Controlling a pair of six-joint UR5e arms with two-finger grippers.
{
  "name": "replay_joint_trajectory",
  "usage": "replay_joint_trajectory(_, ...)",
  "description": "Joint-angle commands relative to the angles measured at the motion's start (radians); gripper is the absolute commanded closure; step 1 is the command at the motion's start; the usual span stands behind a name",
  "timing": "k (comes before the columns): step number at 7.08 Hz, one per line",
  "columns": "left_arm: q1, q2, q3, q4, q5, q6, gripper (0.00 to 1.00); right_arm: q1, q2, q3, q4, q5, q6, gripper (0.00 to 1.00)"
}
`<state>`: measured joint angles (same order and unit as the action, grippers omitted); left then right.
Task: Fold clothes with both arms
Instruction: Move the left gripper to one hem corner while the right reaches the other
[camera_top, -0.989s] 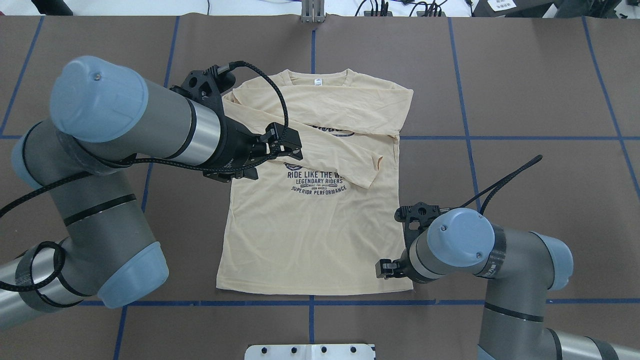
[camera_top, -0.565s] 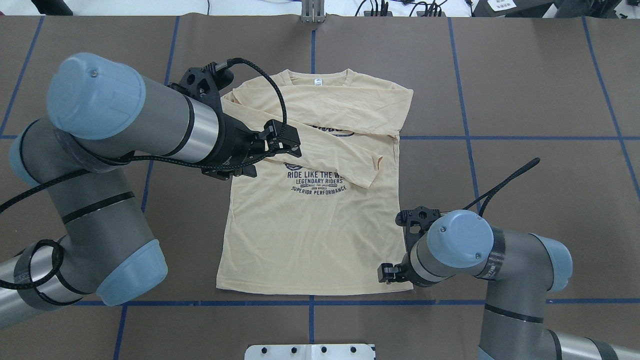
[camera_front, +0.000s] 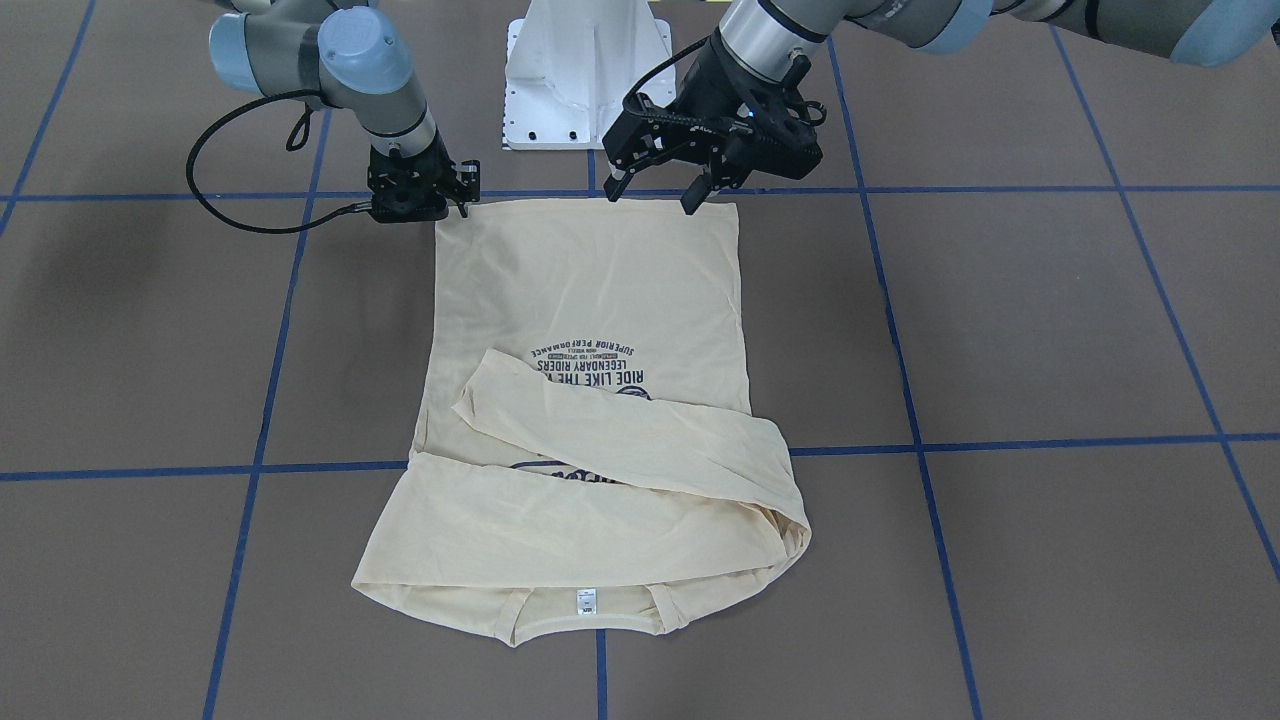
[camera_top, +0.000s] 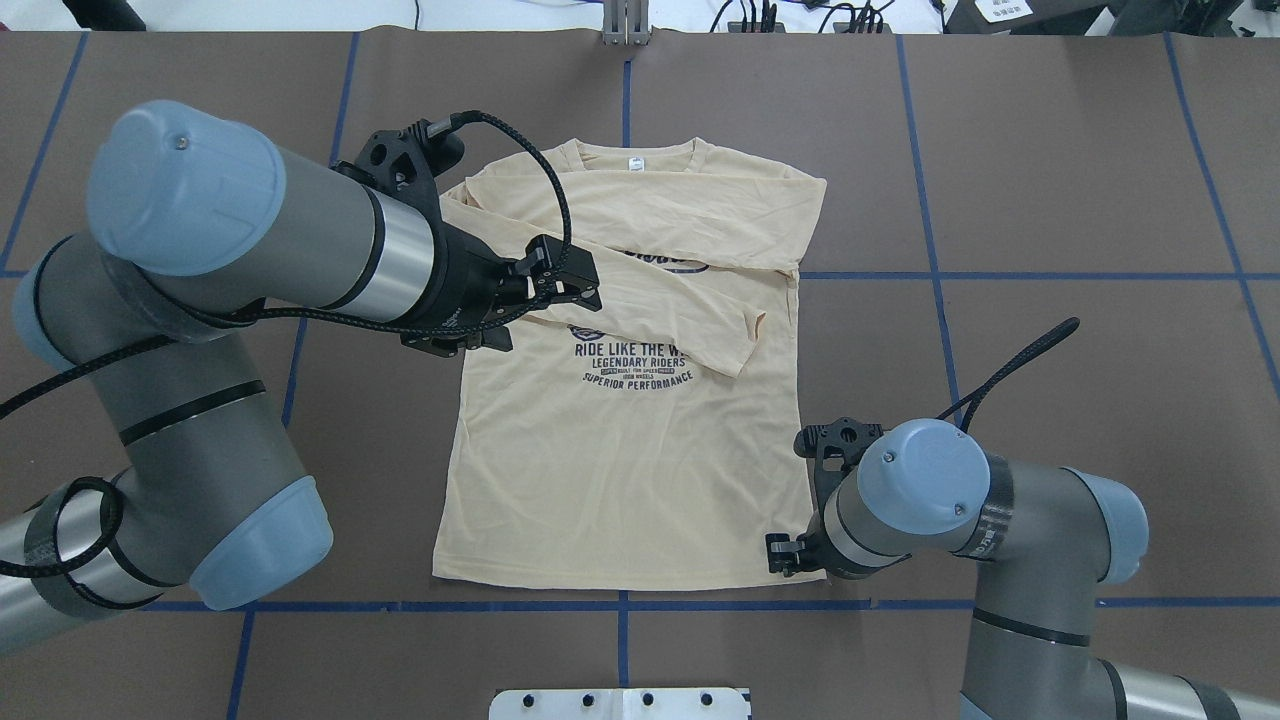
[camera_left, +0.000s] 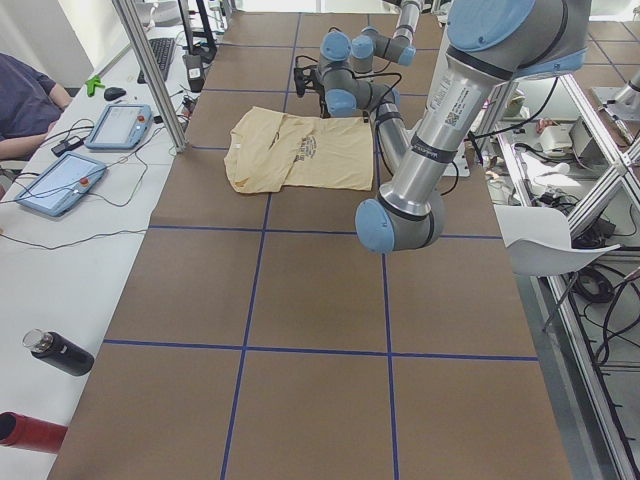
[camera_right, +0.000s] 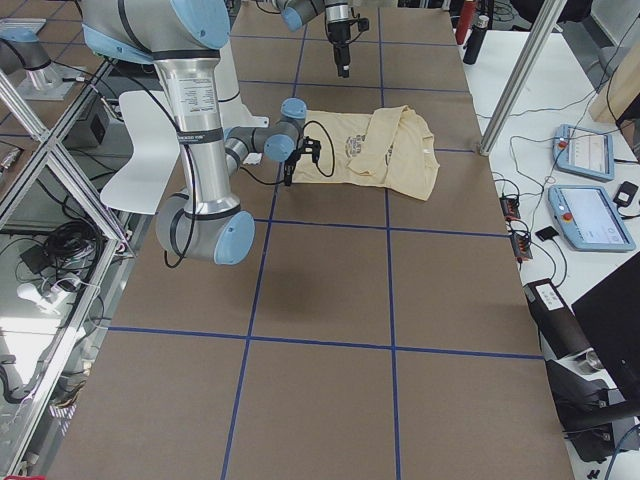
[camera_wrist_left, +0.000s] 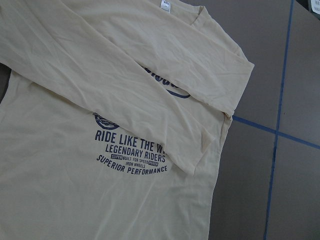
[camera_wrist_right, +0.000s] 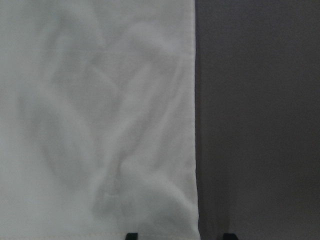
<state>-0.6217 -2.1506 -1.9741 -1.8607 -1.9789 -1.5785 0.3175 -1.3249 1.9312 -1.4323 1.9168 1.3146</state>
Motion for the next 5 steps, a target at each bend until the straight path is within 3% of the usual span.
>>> replay_joint_trajectory(1, -0.001, 0.002, 0.0, 0.0, 0.0, 0.0, 0.0, 0.0, 0.0, 0.0, 0.0, 0.002, 0.0, 0.46)
replay_joint_trajectory(3, -0.001, 0.002, 0.001, -0.002, 0.0, 0.0, 0.0, 0.002, 0.001, 0.003, 0.0, 0.033, 0.0, 0.96)
replay_joint_trajectory(5, -0.001, 0.015, 0.001, -0.002, 0.002, 0.0, 0.0, 0.002, 0.007, 0.008, 0.0, 0.033, 0.0, 1.0)
